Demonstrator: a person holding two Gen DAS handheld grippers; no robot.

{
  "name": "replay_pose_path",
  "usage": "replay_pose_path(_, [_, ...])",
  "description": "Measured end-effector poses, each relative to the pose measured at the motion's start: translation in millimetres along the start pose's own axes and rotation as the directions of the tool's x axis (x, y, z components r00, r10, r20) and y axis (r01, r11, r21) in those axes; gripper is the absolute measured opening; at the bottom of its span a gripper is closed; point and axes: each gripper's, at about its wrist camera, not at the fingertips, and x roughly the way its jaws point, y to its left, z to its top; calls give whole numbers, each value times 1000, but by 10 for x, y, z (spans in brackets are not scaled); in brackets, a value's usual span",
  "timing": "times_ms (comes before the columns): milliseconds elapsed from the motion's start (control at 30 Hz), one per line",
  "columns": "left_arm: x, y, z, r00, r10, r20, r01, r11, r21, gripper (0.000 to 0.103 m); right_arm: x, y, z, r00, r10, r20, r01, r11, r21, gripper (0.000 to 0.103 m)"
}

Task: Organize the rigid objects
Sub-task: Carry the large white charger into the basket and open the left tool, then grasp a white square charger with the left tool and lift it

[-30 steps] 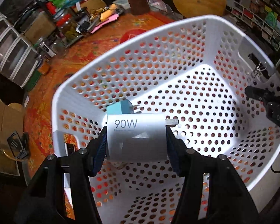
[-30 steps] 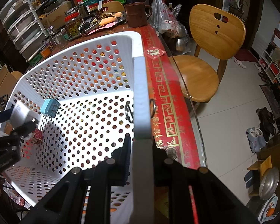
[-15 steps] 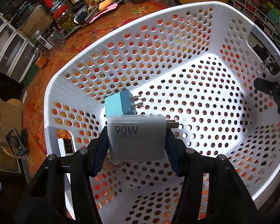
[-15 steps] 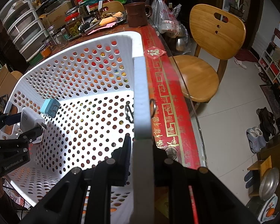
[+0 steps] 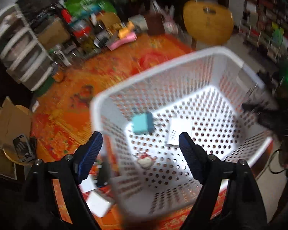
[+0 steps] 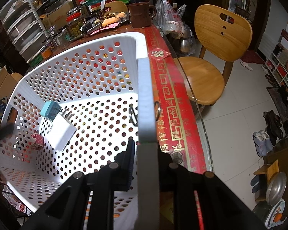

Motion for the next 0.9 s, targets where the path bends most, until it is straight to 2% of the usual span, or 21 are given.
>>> replay_pose_path(100, [-336, 401, -60, 997, 39, 74, -36, 998, -44, 99, 1, 4, 0, 1000, -4, 1, 4, 1000, -2, 16])
replay_pose_path(133, [-397, 547, -97, 994, 67, 86, -62, 996, -62, 102, 2, 4, 1, 1000, -2, 0, 2, 1000, -2, 16])
replay_pose_path(200, [-427, 871, -195, 989, 123, 86, -113, 987, -113, 102, 0, 7, 0, 1000, -2, 1, 2, 1000, -2, 16])
replay_pose_path(333, [-49, 1503, -475, 989, 146, -22, -147, 965, -217, 102, -1, -3, -4, 1000, 3, 3, -3, 1000, 0, 16])
replay_pose_path(433, [571, 1785, -673, 983, 102, -155, -139, 958, -252, 102, 0, -14, -3, 1000, 7, 4, -7, 1000, 1, 16])
replay_pose_path(533, [1020, 1905, -789, 970, 62, -235, -126, 954, -270, 91, 0, -7, 0, 1000, 0, 4, 0, 1000, -5, 16])
replay_pose_path(633, [1270, 1940, -817, 964, 6, -265, -87, 950, -298, 90, -3, -5, -2, 1000, -2, 5, 2, 1000, -4, 16])
replay_pose_path(800, [1455, 1781, -755, 956, 7, -293, -85, 963, -255, 88, -1, 5, -1, 1000, -10, 5, 10, 1000, -8, 16])
replay_pose_path(900, [1546, 1678, -708, 952, -2, -306, -74, 969, -237, 78, 3, 7, -1, 1000, -10, 3, 10, 1000, -8, 16])
